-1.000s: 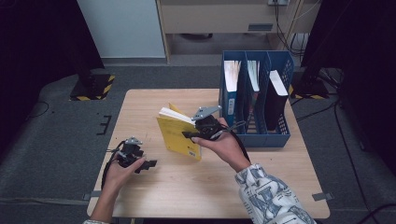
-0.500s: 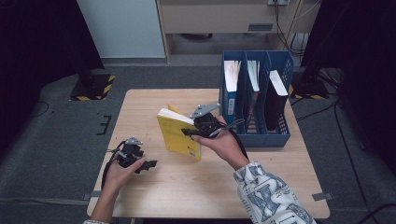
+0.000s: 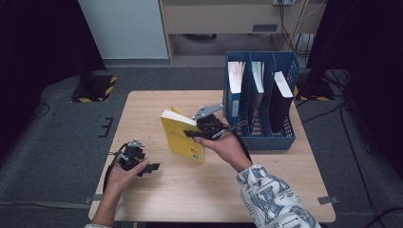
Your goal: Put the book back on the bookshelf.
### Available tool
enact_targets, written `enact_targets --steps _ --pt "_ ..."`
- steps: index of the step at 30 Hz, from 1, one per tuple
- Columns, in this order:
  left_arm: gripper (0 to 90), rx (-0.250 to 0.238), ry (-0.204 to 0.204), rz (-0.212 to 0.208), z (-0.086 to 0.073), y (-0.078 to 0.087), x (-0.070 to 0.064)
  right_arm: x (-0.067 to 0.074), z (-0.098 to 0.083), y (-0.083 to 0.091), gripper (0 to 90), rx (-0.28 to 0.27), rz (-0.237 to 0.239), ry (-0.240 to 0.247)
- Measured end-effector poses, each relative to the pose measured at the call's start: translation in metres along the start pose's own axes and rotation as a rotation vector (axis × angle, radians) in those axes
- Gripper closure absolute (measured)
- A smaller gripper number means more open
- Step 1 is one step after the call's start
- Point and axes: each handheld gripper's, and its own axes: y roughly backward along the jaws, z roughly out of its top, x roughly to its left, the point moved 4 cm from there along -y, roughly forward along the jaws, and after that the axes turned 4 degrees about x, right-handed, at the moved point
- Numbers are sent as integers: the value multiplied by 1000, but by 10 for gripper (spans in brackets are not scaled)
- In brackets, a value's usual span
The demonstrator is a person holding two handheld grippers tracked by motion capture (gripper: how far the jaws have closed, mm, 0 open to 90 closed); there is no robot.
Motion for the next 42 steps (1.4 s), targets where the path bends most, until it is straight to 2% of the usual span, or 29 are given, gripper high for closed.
enact_targets --steps 16,18,22,23,25,29,31,42 --pt "102 -2 0 3 0 0 0 -5 0 0 747 -4 -6 -38" --pt "101 -1 1 3 -1 0 1 -7 1 0 750 -8 -14 -67" --pt "96 -4 7 7 -1 1 2 -10 3 1 752 -17 -1 -118" --pt "96 -4 7 7 -1 1 2 -10 3 1 752 -17 -1 -118" --pt "96 2 7 9 -2 1 3 -10 6 7 752 -28 20 -158" --pt "96 1 8 10 -2 2 3 -8 9 15 752 -46 35 -175" --pt "96 4 5 12 -2 2 4 -6 12 28 752 -56 53 -197" --pt "76 -6 17 27 -3 2 7 -5 -3 56 752 -67 29 -190"
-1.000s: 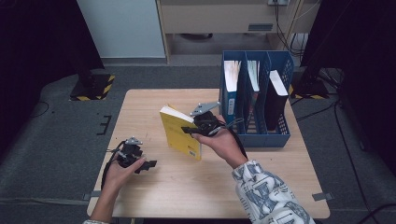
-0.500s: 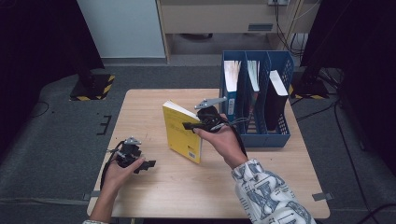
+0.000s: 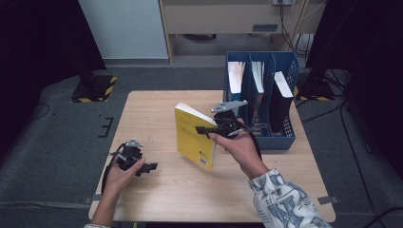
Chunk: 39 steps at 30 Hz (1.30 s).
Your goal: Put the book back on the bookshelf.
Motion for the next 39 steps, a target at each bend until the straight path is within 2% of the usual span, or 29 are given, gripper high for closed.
enact_targets --steps 1,6,11,15,19,24,31,39 --pt "71 -1 0 0 0 0 0 1 -4 8 752 -7 -2 -2" --pt "66 -2 9 7 -1 1 2 1 -13 24 752 -8 -14 1" --pt "67 4 3 12 -2 1 2 -3 -22 35 752 0 -31 2" --pt "71 7 4 15 -2 0 2 -10 -33 50 752 -2 -47 -19" --pt "70 9 5 23 -2 0 3 -12 -36 58 752 -4 -55 -26" --pt "66 9 8 25 -3 0 2 -15 -43 78 752 -20 -73 -36" --pt "66 13 3 29 -3 -1 2 -16 -44 92 752 -30 -89 -38" --pt "66 14 8 27 -3 -1 3 -19 -29 109 752 -60 -96 -44"
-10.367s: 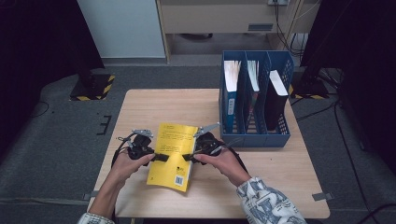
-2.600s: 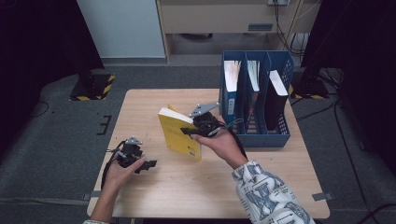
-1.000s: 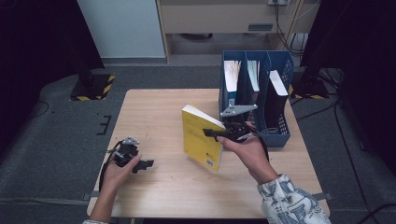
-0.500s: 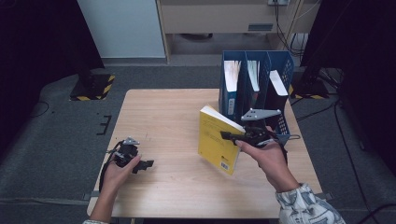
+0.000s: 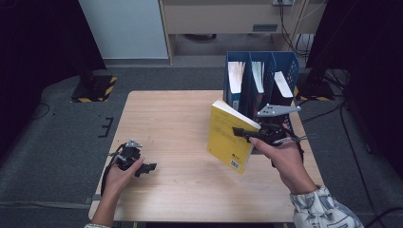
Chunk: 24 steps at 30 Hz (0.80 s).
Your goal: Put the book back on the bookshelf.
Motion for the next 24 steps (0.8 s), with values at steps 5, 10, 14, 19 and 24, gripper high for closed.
enact_targets --steps 5,10,14,19,24 --pt "67 -1 12 9 0 1 2 -7 12 14 752 -24 -17 -10" --pt "67 2 13 9 -1 1 2 -14 15 25 752 -30 -27 -30" --pt "68 1 15 12 -1 1 2 -21 16 33 752 -37 -29 -67" --pt "68 1 17 13 -1 1 3 -29 13 42 752 -36 -52 -81" --pt "68 -1 27 14 -1 1 4 -35 9 52 752 -38 -71 -89"
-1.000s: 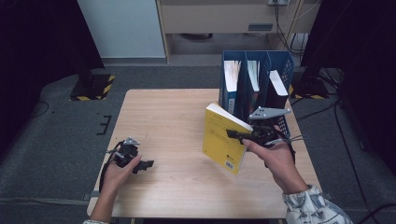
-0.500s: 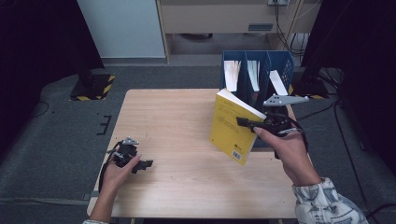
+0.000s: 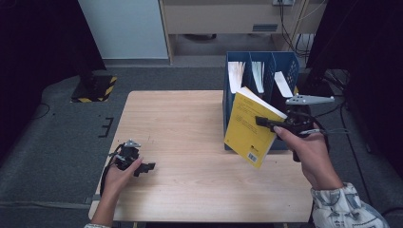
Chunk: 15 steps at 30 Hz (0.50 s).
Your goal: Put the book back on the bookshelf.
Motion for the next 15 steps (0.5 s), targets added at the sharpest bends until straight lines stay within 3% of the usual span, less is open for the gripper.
enact_targets --steps 15 --pt "68 1 -2 4 -1 0 0 -21 -3 22 751 -3 -79 -22"
